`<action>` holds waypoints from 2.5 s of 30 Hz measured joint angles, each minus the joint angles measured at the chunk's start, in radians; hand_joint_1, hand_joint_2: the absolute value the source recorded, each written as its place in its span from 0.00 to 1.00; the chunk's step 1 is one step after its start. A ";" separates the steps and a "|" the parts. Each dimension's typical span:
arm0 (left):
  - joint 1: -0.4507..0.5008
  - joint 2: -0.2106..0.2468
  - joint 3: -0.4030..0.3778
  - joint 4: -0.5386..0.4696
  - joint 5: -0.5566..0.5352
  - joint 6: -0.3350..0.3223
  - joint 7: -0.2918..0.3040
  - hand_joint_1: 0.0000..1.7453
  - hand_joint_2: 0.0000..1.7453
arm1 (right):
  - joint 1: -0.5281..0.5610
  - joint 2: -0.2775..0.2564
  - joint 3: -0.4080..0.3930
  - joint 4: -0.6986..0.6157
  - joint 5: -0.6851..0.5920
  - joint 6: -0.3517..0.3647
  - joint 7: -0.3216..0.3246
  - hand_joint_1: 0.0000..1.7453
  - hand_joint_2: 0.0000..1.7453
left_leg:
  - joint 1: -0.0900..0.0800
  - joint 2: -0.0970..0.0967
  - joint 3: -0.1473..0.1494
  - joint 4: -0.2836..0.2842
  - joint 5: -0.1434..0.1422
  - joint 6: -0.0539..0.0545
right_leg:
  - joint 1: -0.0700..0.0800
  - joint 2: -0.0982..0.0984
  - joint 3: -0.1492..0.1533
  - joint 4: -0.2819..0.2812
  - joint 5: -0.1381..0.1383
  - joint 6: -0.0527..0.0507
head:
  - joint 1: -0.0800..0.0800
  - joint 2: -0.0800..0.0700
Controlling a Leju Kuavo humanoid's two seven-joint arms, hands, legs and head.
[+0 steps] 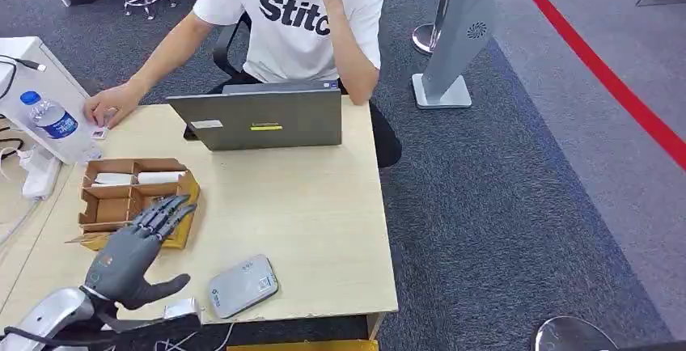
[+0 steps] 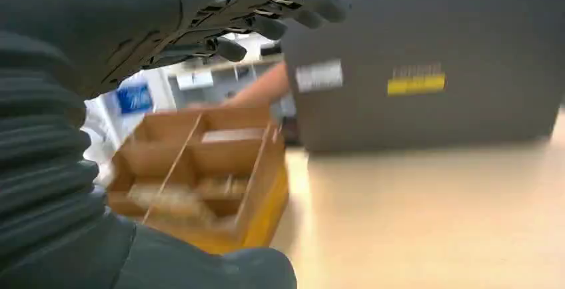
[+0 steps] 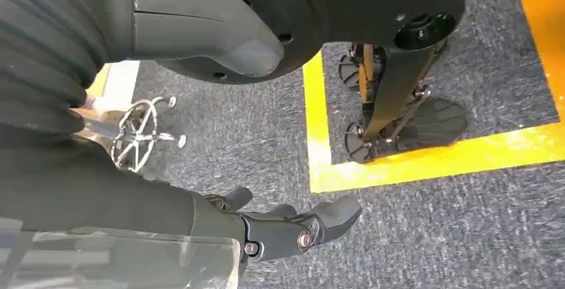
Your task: Pass the card to the sensor for recognition and then transmit it.
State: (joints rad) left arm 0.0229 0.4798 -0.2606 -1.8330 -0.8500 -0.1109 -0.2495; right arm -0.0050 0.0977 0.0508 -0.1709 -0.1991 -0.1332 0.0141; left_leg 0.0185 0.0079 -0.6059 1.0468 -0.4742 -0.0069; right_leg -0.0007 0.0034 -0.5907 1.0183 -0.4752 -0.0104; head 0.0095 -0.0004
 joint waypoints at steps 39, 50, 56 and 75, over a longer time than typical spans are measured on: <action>0.055 -0.186 0.162 0.148 -0.230 0.494 -0.039 0.00 1.00 | -0.001 0.005 -0.004 0.000 0.043 -0.007 0.000 0.00 1.00 | -0.001 -0.004 0.000 -0.001 0.000 0.000 | -0.001 -0.004 0.002 -0.001 -0.001 0.001 | 0.000 0.000; 0.043 -0.216 0.171 0.172 -0.238 0.478 -0.032 0.00 1.00 | -0.001 0.005 -0.004 0.000 0.044 -0.007 0.000 0.00 1.00 | -0.001 -0.004 0.000 -0.001 0.000 0.000 | -0.001 -0.004 0.002 -0.001 -0.001 0.001 | 0.000 0.000; 0.020 -0.183 0.172 0.234 -0.263 0.238 0.066 0.00 1.00 | -0.002 0.006 -0.004 0.000 0.054 0.001 -0.004 0.00 1.00 | -0.001 -0.003 0.001 -0.001 0.000 0.000 | -0.001 -0.004 0.002 0.000 -0.001 0.001 | 0.000 0.000; -0.044 -0.090 0.349 0.319 -0.169 0.247 0.066 0.00 1.00 | -0.003 0.006 -0.004 0.000 0.062 -0.001 0.004 0.00 1.00 | -0.001 -0.004 0.000 -0.001 0.000 0.000 | -0.001 -0.004 0.001 0.000 -0.001 0.001 | 0.000 0.000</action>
State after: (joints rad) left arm -0.0210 0.3899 0.0881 -1.5145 -1.0193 0.1358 -0.1835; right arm -0.0081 0.1034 0.0469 -0.1709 -0.1373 -0.1339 0.0179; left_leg 0.0174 0.0042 -0.6057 1.0461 -0.4738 -0.0066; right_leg -0.0020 -0.0005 -0.5893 1.0181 -0.4760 -0.0093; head 0.0092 -0.0004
